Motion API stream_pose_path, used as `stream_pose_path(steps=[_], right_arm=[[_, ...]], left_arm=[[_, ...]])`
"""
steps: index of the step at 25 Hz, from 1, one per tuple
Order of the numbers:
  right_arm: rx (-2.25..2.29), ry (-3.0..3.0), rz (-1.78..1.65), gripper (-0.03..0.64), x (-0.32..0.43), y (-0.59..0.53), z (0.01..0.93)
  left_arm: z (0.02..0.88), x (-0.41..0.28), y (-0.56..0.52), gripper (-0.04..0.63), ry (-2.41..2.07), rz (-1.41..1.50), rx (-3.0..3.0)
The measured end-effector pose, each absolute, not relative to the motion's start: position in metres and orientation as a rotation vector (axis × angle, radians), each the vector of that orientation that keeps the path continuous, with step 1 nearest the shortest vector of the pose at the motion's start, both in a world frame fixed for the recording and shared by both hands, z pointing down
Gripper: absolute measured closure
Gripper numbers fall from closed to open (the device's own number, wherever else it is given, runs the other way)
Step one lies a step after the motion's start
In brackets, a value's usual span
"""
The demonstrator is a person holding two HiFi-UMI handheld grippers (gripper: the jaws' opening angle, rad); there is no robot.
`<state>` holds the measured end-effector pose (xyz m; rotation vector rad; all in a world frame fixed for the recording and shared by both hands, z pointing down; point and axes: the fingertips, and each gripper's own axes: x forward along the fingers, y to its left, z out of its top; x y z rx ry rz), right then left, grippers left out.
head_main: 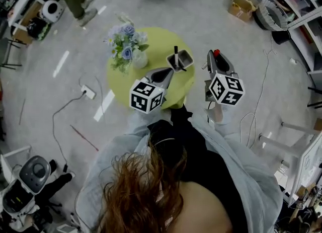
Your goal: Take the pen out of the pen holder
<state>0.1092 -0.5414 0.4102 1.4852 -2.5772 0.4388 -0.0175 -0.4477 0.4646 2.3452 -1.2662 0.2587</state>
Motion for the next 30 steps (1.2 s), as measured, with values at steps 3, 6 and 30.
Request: stream_pose_path(steps=[3,6,30], right_arm=[[1.535,-2.580,0.419,0.541,0.119,-0.520,0.399],[1.578,-2.588,0.397,0.541,0.126,-0.497,0.391],[1.719,-2.576,0.376,0.541,0.150,-0.402,0.391]], left_arm=[[0.459,-0.020,-0.434,0.581,-1.275,0.242,2.360],[0.455,-0.027,-0.419,0.581,-1.300,0.223,2.369],[0.443,-0.080,-0.337,0.581,-1.460,0.142,2.322]])
